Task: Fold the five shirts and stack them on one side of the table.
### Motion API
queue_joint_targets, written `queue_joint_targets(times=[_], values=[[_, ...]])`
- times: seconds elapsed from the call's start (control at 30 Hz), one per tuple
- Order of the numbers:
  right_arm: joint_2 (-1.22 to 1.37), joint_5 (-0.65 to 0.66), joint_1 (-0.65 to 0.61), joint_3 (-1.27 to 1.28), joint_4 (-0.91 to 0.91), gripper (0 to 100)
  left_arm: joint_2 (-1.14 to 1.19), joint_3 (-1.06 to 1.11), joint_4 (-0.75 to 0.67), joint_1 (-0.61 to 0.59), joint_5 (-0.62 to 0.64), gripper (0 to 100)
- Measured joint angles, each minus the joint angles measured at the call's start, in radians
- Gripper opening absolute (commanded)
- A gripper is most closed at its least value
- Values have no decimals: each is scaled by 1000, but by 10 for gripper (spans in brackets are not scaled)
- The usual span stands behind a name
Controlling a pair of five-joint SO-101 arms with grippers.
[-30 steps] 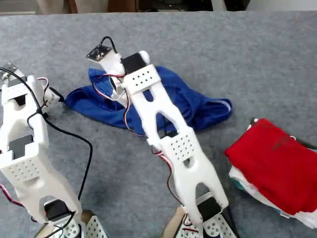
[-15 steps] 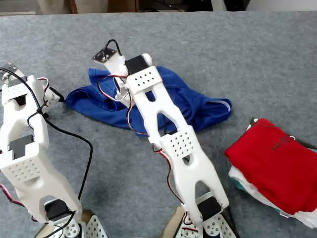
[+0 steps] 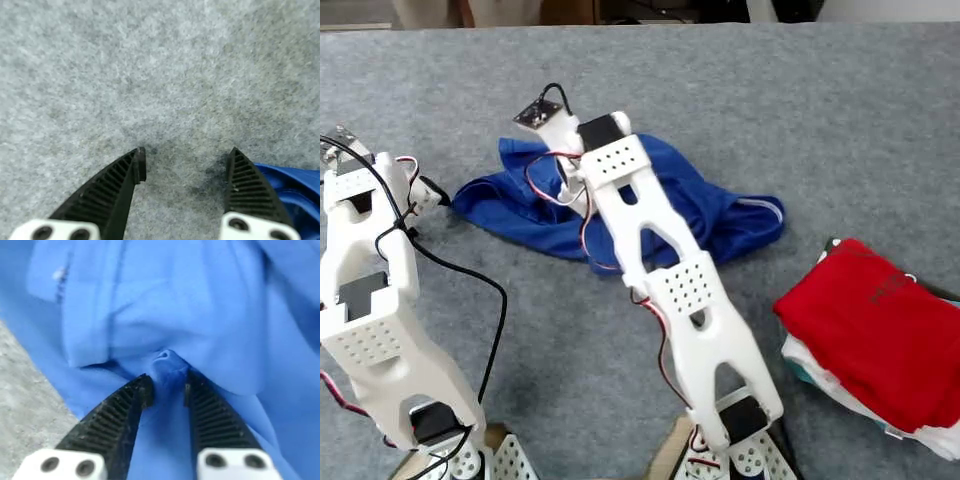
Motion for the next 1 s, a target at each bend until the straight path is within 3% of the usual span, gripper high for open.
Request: queue_joint_targets(times=[0.13,0.73,1.0], values=[[0,0,17,0,-2,6,0,0,0,0,0,264],[-8,0,35,-334,110,8,0,0,0,0,0,264],[-252,0,63,-334,110,5,0,0,0,0,0,264]])
